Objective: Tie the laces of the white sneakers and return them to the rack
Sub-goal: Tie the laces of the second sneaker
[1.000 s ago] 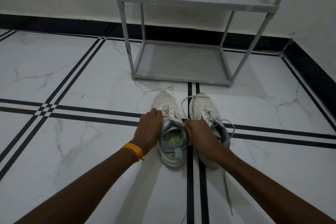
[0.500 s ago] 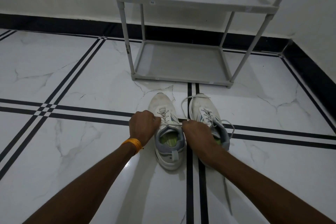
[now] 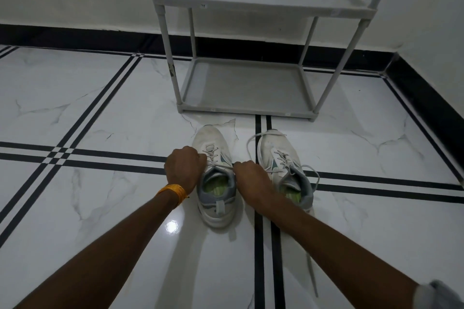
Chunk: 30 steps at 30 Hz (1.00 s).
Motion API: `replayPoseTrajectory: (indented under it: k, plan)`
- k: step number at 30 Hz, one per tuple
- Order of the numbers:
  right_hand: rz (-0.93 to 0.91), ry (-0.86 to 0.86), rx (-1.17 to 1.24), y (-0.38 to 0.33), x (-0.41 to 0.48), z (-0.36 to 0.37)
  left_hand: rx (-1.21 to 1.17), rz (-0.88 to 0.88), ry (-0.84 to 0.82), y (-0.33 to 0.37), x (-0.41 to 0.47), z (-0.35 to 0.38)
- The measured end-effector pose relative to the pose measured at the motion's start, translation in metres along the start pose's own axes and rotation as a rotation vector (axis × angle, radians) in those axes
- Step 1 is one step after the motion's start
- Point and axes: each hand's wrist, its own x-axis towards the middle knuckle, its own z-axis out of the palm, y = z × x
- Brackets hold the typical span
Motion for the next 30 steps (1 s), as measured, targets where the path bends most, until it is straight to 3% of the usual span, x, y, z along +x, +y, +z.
replayPoseTrajectory:
  k: [3,5,7,9,12,15,19,28,30]
  plan:
    - [0.037,0.053,0.241,0.018,-0.006,-0.010,0.125,0.106,0.012,0.006,-0.005,0.001]
    - [0.112,0.207,0.314,0.038,-0.017,-0.029,0.223,0.246,0.106,0.019,-0.010,-0.003]
    - [0.218,0.284,0.246,0.070,-0.028,-0.051,0.085,0.451,0.128,0.044,-0.019,-0.008]
    - [0.361,0.145,0.166,0.101,-0.036,-0.069,-0.164,0.607,-0.036,0.078,-0.033,-0.007]
    - [0.459,-0.135,0.314,0.118,-0.043,-0.070,-0.214,0.624,-0.351,0.117,-0.048,0.012]
    - [0.391,-0.024,0.261,0.117,-0.046,-0.053,-0.147,0.577,-0.443,0.124,-0.054,0.032]
    - [0.338,0.101,0.295,0.114,-0.048,-0.040,-0.188,0.544,-0.436,0.116,-0.053,0.034]
    - [0.414,0.148,0.827,0.100,-0.041,-0.044,-0.316,0.319,-0.371,0.100,-0.043,0.009]
    - [0.403,0.123,0.755,0.098,-0.037,-0.044,-0.276,0.319,-0.344,0.102,-0.042,0.008]
